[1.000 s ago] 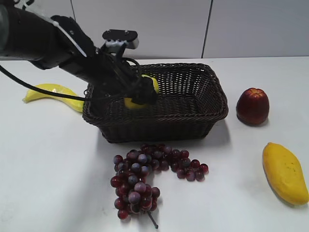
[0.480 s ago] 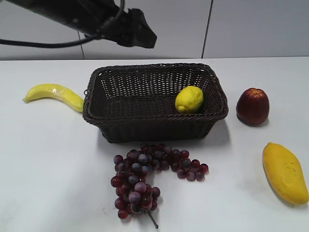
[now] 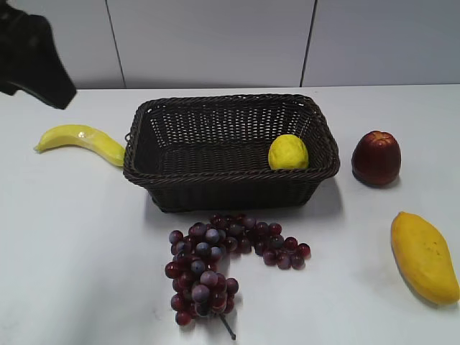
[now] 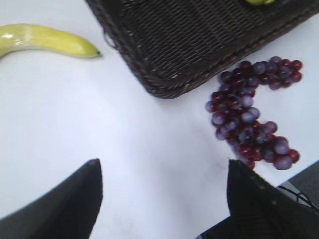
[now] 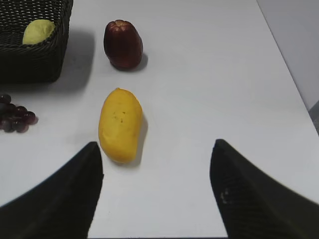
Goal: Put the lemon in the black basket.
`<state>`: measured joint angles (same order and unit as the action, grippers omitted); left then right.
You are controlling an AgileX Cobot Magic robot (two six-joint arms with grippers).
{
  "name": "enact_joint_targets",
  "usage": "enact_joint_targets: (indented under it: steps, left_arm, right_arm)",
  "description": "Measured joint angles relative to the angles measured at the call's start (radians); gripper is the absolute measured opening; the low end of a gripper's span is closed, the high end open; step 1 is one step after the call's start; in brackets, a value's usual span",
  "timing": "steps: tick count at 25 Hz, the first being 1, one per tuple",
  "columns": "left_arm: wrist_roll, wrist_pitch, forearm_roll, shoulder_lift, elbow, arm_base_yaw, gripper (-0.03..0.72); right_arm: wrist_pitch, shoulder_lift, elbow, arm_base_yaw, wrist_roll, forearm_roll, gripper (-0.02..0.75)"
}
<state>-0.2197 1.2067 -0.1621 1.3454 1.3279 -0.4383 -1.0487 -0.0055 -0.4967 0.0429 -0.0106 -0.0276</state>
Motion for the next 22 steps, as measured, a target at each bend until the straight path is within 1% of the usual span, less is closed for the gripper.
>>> enact_joint_targets:
  steps: [2, 5, 8, 10, 12, 15, 17, 18, 20, 22]
  left_arm:
    - [0.039, 0.005, 0.053, -0.049, -0.033, 0.0, 0.587]
    - [0.078, 0.007, 0.089, -0.136, -0.108, 0.0, 0.587]
    - [0.085, 0.01, 0.128, -0.231, -0.23, 0.0, 0.587]
    - [0.094, 0.01, 0.162, -0.3, -0.321, 0.012, 0.587]
    - [0.097, 0.012, 0.181, -0.37, -0.415, 0.042, 0.587]
    - [0.098, 0.013, 0.192, -0.487, -0.566, 0.127, 0.587]
    - [0.1, 0.013, 0.193, -0.563, -0.647, 0.193, 0.587]
    - [0.101, 0.015, 0.188, -0.605, -0.679, 0.214, 0.587]
    - [0.104, 0.016, 0.148, -0.683, -0.739, 0.241, 0.587]
    - [0.104, 0.017, 0.105, -0.771, -0.776, 0.247, 0.587]
  right_arm:
    - [0.0, 0.0, 0.0, 0.0, 0.0, 0.0, 0.552]
    - [0.0, 0.0, 0.0, 0.0, 0.0, 0.0, 0.552]
    - [0.0, 0.0, 0.0, 0.0, 0.0, 0.0, 0.552]
    - [0.0, 0.0, 0.0, 0.0, 0.0, 0.0, 0.552]
    - [0.0, 0.0, 0.0, 0.0, 0.0, 0.0, 0.552]
    - [0.0, 0.0, 0.0, 0.0, 0.0, 0.0, 0.552]
    - [0.0, 0.0, 0.0, 0.0, 0.0, 0.0, 0.552]
    - [0.0, 0.0, 0.0, 0.0, 0.0, 0.0, 0.552]
    - [0.0, 0.0, 0.0, 0.0, 0.0, 0.0, 0.552]
    - [0.0, 0.0, 0.0, 0.0, 0.0, 0.0, 0.552]
